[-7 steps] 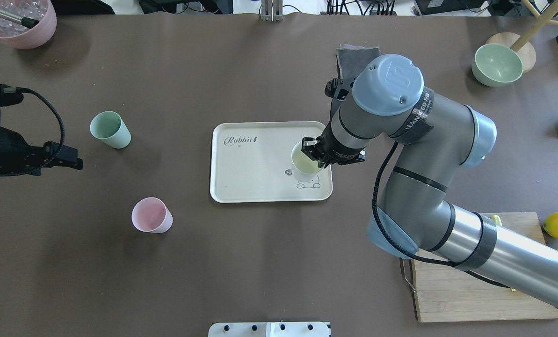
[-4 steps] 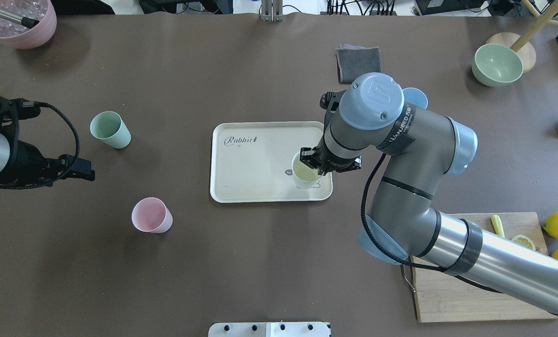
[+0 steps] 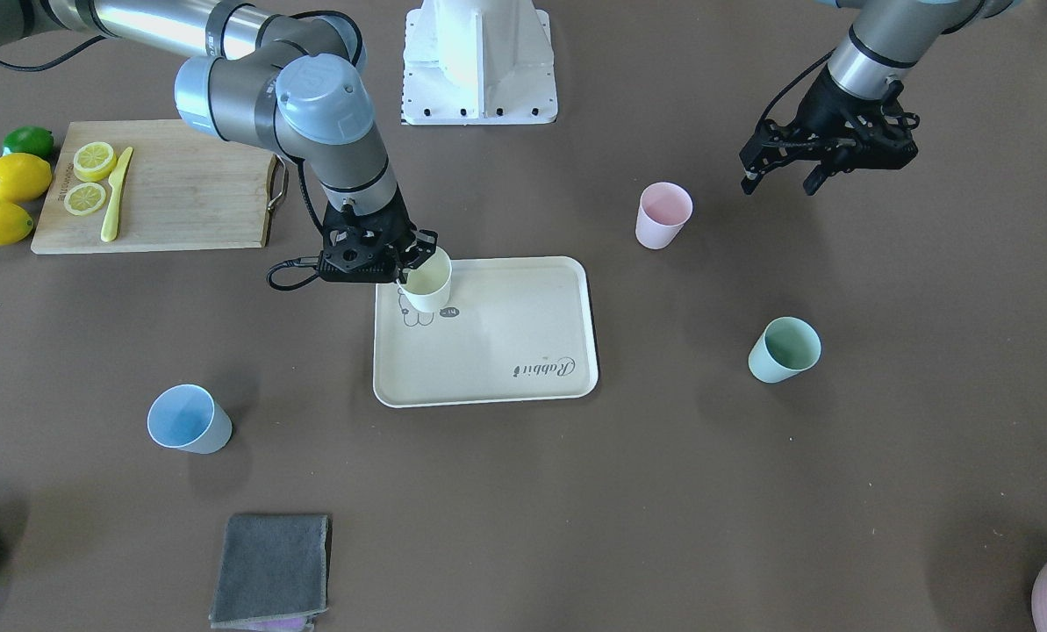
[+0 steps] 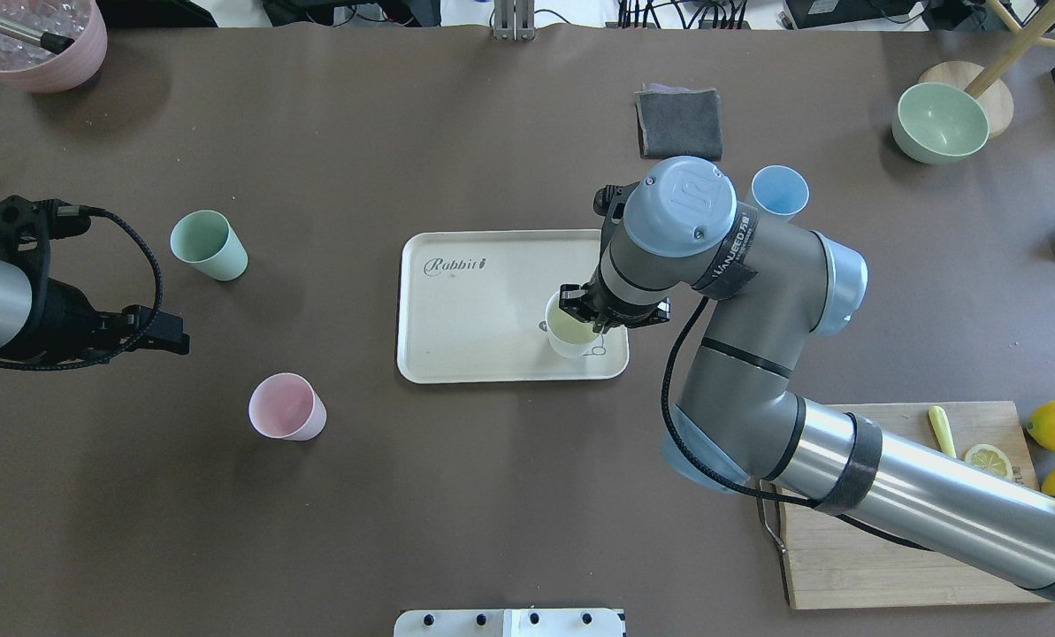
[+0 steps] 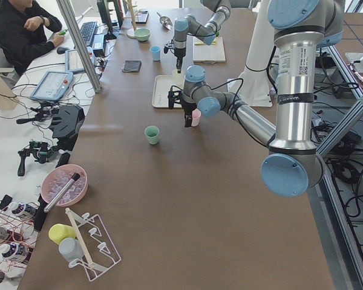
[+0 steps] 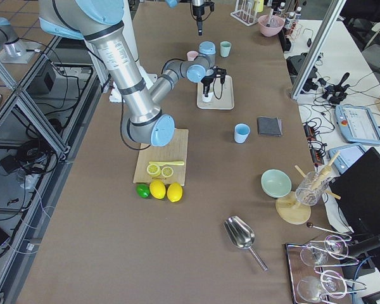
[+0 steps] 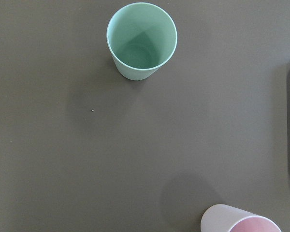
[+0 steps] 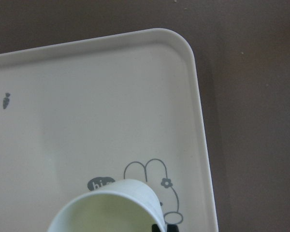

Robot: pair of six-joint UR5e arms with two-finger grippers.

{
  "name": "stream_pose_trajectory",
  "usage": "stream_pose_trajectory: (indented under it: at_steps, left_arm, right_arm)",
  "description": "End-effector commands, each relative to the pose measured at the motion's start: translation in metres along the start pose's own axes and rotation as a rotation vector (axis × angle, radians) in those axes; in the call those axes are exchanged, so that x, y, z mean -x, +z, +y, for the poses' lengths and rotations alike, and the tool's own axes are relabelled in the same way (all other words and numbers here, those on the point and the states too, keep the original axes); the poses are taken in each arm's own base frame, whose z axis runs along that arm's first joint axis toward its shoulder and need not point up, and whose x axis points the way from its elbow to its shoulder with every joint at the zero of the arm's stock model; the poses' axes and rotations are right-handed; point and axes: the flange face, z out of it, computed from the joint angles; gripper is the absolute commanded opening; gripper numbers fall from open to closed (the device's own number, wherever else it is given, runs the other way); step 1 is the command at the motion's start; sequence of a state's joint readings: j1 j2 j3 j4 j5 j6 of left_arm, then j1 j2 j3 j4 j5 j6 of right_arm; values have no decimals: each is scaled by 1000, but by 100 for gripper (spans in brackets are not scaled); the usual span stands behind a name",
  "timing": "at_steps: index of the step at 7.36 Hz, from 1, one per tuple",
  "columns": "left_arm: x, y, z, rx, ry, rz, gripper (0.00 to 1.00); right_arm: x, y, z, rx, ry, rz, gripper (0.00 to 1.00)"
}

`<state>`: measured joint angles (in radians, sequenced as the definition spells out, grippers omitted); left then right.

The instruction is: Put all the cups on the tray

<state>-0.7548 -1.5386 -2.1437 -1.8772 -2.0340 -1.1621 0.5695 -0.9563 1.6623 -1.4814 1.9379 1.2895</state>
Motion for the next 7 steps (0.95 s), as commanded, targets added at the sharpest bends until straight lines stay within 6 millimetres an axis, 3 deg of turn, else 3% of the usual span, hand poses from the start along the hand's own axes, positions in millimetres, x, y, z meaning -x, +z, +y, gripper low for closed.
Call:
stream_pose_trajectory:
  at_steps: [1, 2, 3, 5, 7]
  left_arm:
    - [-2, 4, 3, 1, 6, -5, 98]
    - [-7, 12, 12, -1, 8, -16, 98]
    - [-17, 25, 26, 3, -3, -28, 98]
    - [-27, 37, 44, 23, -11, -32, 97]
    - [-43, 49, 48, 17, 7, -28, 97]
  right_arm:
    - [1, 0, -1, -2, 1, -3, 34]
    - [1, -1, -1, -5, 0, -6, 99]
    - [2, -10, -1, -13, -2, -18, 100]
    - [-2, -51, -12, -12, 16, -51, 100]
    - [-10, -91, -14, 7, 33, -54, 100]
